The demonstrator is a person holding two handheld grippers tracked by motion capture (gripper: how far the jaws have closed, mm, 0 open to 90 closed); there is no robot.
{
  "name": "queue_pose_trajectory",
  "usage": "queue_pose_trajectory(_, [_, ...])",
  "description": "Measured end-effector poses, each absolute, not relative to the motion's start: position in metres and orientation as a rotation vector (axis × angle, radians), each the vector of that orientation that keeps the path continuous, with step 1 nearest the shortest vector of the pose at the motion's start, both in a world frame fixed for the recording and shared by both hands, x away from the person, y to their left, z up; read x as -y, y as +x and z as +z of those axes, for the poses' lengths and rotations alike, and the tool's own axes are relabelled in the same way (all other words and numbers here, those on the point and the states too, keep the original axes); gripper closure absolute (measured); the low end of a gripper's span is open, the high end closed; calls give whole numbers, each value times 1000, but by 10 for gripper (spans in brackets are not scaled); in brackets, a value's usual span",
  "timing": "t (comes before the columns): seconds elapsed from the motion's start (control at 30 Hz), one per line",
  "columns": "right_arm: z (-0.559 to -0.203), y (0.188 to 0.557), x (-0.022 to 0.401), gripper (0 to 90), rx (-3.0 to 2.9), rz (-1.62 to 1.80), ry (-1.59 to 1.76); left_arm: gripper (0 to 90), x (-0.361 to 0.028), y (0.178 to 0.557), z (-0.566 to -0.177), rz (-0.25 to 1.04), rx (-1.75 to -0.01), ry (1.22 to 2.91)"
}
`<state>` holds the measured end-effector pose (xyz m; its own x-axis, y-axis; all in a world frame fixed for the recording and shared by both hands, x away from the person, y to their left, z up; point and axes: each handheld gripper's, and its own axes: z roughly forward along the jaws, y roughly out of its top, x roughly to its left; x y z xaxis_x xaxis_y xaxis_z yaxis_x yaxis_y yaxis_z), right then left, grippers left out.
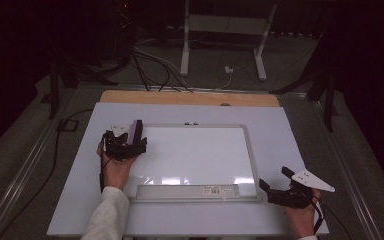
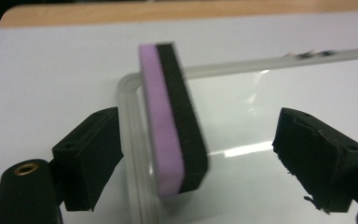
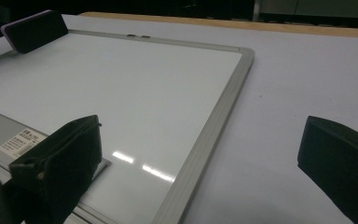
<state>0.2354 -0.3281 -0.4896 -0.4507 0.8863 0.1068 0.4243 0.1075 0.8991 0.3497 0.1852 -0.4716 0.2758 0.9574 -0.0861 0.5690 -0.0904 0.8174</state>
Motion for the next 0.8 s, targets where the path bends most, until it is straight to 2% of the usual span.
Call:
queue_pose_trajectory(0.1, [-489,235,329,1,-1917,1314,1273,9,-191,337,-462,625,-1305,1767])
queue_pose_trajectory(0.37, [-488,233,327,1,-1903,1320,1255,6,-208,298,-449,653,-1158,1759])
queue_pose_trajectory(0.8, [-487,232,326,0,-1884,1321,1247,6,-223,261,-462,677,-1079,1708])
